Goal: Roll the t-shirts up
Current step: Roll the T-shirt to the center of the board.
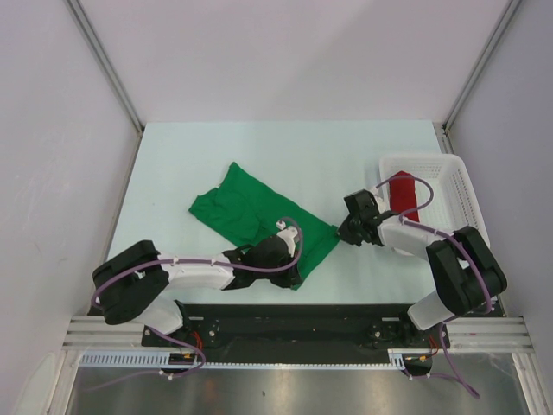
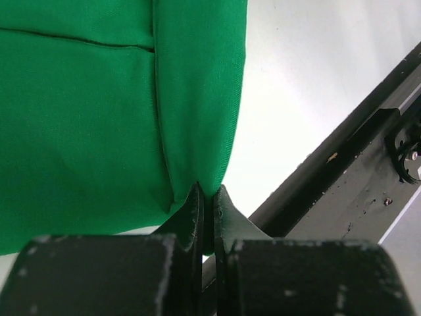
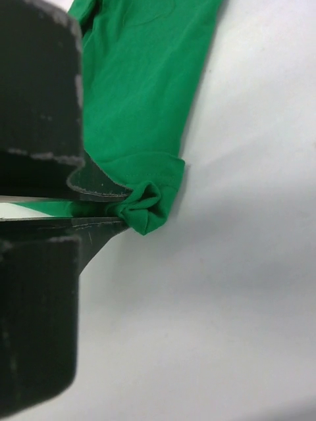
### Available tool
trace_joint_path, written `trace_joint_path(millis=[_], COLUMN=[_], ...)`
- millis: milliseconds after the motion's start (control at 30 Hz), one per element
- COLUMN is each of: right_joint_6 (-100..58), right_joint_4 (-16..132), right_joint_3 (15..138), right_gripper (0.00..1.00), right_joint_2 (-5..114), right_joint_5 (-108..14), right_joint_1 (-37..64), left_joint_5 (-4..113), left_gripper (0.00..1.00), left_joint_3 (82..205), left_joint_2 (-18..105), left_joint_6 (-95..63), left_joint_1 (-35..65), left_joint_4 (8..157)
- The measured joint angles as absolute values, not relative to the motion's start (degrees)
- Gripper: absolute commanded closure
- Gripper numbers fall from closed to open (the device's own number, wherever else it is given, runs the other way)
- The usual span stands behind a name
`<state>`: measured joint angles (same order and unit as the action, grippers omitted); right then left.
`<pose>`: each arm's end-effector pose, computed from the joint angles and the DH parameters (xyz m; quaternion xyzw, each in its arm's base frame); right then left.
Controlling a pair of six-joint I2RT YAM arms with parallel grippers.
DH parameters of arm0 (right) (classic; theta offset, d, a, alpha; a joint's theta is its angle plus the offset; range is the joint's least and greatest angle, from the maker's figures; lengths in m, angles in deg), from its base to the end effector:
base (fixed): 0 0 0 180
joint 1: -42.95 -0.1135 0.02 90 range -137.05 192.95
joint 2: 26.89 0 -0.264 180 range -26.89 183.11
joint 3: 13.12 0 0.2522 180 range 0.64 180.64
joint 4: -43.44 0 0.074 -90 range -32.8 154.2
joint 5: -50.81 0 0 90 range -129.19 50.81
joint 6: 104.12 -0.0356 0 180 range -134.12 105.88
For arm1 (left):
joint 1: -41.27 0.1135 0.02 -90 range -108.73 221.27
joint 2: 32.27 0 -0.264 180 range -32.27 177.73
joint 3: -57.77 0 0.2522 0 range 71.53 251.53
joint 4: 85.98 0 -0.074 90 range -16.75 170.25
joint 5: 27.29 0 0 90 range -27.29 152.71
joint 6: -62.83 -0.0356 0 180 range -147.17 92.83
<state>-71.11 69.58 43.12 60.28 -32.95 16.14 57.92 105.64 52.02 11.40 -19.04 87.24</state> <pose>0.2541 0.1241 0.1557 0.2642 0.9205 0.1502 0.2455 0.1344 -0.2417 0.1515 0.1892 0.8974 -0.3264 0.2289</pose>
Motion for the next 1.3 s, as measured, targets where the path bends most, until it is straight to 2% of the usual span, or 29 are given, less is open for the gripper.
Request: trace_joint_path(millis=[500,733,1300], right_joint_6=[-72.60,-71.90,-72.60], right_joint_4=[81.10,89.41,113.12], right_joint_3=[43.73,48.54,74.05], right_gripper=[1.00,1.00,1.00], right_joint_2=[56.35,56.66,80.81], right_joint_5=[-34.83,-33.41,-19.18], right_joint_1=[20.54,20.27,11.88], left_joint_5=[55.42,53.28,50.33], left_gripper=[1.00,1.00,1.00], left_joint_3=[103.82,101.44,96.66], left_joint_2=[50.95,50.97,53.22], left_joint_6=[11.42,11.96,18.26], left_joint_1=[-18.95,-18.95,-18.52], left_joint_4=[90.93,95.50,106.52])
